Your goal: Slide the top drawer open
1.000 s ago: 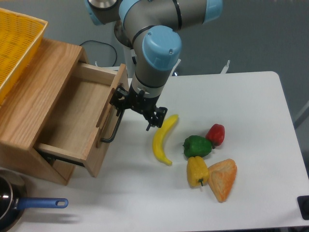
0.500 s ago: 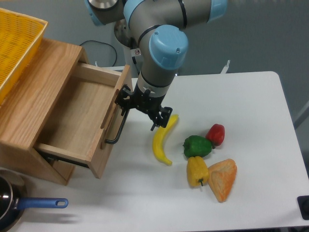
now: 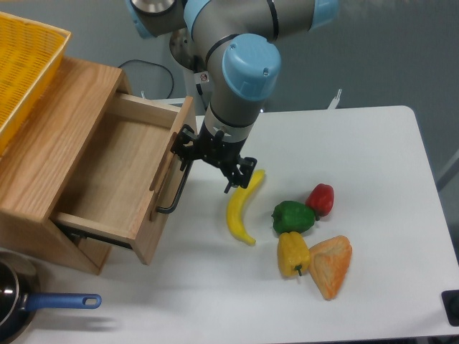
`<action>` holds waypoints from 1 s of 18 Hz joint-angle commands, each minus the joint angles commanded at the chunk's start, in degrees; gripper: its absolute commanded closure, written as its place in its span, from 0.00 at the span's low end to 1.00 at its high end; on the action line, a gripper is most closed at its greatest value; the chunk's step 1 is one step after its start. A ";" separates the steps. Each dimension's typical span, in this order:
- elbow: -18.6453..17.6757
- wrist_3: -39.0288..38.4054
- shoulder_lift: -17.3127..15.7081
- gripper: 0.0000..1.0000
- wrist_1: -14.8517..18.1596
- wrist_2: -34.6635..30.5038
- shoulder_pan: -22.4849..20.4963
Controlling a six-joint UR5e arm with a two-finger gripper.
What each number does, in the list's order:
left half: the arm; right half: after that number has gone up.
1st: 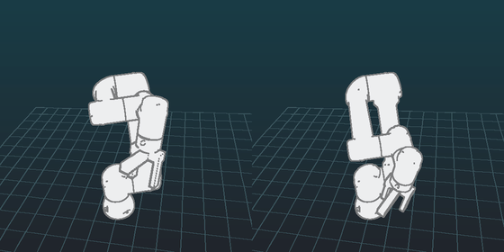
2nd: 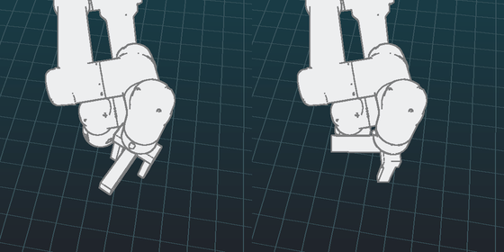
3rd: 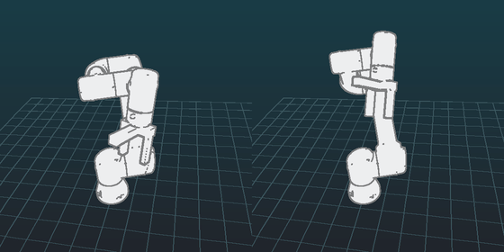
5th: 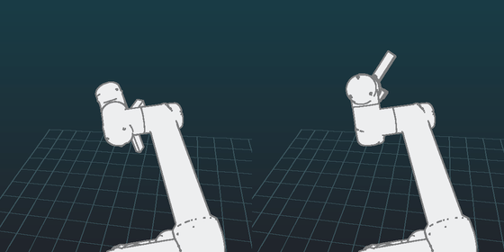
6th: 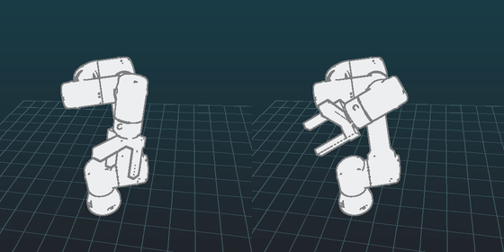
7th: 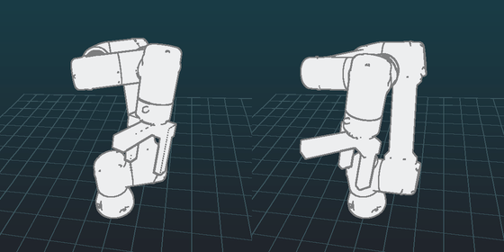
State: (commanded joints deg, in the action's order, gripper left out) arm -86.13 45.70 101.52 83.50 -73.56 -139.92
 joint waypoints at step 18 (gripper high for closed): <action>0.09 11.15 -1.23 0.00 -0.62 -1.83 -7.30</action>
State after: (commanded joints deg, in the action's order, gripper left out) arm -86.04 56.86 100.28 82.88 -75.39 -147.22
